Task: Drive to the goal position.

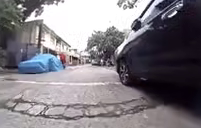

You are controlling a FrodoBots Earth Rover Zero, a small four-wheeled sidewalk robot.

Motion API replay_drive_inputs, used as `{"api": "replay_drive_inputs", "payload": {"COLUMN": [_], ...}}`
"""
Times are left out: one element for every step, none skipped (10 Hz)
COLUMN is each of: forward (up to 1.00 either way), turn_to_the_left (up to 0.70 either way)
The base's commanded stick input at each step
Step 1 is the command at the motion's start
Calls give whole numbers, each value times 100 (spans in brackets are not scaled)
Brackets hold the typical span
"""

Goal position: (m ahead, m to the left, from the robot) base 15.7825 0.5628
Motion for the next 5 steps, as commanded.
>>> {"api": "replay_drive_inputs", "payload": {"forward": [100, 100, 100, 100, 100], "turn_to_the_left": [0, 0, 0, 0, 0]}}
